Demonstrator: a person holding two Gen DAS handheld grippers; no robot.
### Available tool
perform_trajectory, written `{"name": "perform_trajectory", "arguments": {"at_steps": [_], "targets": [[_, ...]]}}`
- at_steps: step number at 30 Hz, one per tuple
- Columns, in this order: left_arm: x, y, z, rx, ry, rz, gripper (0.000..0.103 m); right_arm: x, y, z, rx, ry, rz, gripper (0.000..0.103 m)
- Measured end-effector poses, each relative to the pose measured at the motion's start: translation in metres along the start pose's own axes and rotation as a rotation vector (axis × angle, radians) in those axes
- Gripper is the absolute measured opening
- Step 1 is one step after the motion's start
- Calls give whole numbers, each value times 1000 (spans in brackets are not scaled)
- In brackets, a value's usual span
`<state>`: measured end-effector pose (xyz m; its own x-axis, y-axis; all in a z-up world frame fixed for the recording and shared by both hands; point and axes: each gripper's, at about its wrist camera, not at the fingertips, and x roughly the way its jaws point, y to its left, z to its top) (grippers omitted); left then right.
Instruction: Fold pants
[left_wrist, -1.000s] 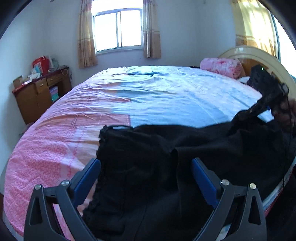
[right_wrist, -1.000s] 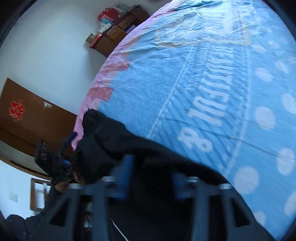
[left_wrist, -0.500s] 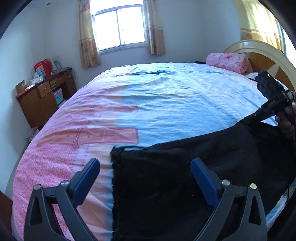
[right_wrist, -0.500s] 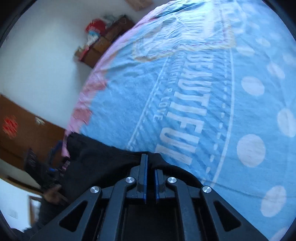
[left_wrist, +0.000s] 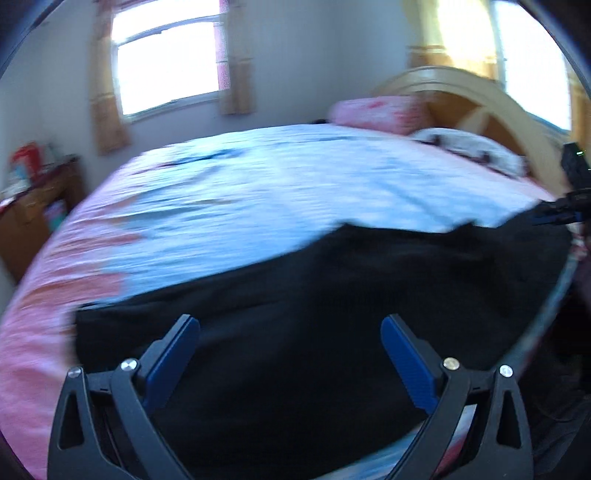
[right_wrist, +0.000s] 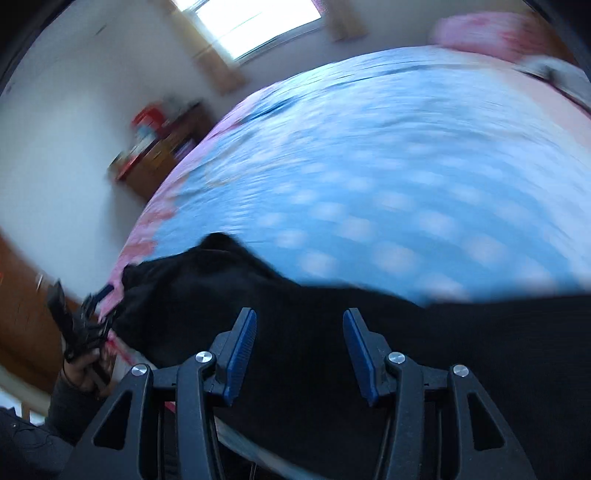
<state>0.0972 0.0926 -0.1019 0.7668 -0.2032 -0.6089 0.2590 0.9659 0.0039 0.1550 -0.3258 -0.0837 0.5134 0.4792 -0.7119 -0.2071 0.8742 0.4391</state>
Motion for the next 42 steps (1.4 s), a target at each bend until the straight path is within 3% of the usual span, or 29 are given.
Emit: {"name": "perform_trajectory", "arguments": {"at_steps": [5,8,14,18,20,21,22,27,30,36,40,42], "targets": [[25,-87,18,101,-8,-228,100,-93,-93,-45,276,-168,-140,51],[39,-134,30,158,-1,-339,93,-128,-129,-62,398,-262,-197,51],[67,-210,31,298,59,-469,63,-140,-177,-70,562,-324,-199,51],[75,-232,18,355,96,-481,59,-133,-185,-58,587,-370,-162,50],[80,-234,12,364,110,-481,55,-133,-193,-54,589,-381,-166,43],[84,-235,10,359,123,-486,52,-128,-195,-50,581,-371,-171,20],[88,-234,9,350,139,-488,52,-131,-199,-50,574,-366,-172,6],[84,-224,6,324,125,-493,52,-154,-177,-50,479,-426,-148,5],[84,-210,5,277,128,-524,52,-177,-158,-59,398,-456,-178,5],[87,-211,6,286,131,-529,52,-153,-199,-94,527,-311,-219,5],[84,-208,8,273,134,-544,52,-165,-194,-101,516,-374,-213,5],[87,-207,5,277,144,-546,52,-164,-193,-97,507,-356,-236,5]]}}
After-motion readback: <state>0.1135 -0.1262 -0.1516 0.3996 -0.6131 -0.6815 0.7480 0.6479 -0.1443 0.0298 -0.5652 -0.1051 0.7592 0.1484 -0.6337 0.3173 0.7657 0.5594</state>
